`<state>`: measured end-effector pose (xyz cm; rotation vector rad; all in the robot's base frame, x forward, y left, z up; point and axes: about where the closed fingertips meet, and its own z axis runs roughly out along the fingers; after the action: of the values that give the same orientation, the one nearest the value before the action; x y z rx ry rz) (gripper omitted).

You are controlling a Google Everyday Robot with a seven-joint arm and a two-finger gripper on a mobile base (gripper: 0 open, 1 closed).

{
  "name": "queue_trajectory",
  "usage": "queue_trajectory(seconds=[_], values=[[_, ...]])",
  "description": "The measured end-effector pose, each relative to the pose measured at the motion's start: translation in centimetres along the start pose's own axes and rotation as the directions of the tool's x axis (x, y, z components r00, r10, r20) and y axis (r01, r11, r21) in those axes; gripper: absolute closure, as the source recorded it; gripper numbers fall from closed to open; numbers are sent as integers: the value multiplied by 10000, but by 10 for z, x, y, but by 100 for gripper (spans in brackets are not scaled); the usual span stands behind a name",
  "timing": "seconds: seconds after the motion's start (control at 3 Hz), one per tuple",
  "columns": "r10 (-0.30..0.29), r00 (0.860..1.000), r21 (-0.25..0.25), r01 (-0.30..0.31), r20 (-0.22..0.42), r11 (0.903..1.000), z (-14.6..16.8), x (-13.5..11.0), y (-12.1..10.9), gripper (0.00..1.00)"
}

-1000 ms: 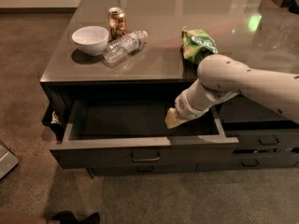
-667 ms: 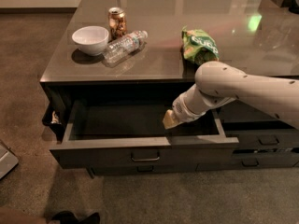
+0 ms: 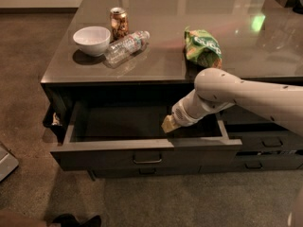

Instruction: Open top drawer

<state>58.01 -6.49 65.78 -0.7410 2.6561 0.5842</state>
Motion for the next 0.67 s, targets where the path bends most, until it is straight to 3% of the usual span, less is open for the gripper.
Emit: queue_trajectory(seconds=[0.33,0.67], values=[[-1003,9949,193,1004,-41,9948,0,-2,0,100],[-2089,9775,411,2100,-290,9768,-7,-3,2,100]])
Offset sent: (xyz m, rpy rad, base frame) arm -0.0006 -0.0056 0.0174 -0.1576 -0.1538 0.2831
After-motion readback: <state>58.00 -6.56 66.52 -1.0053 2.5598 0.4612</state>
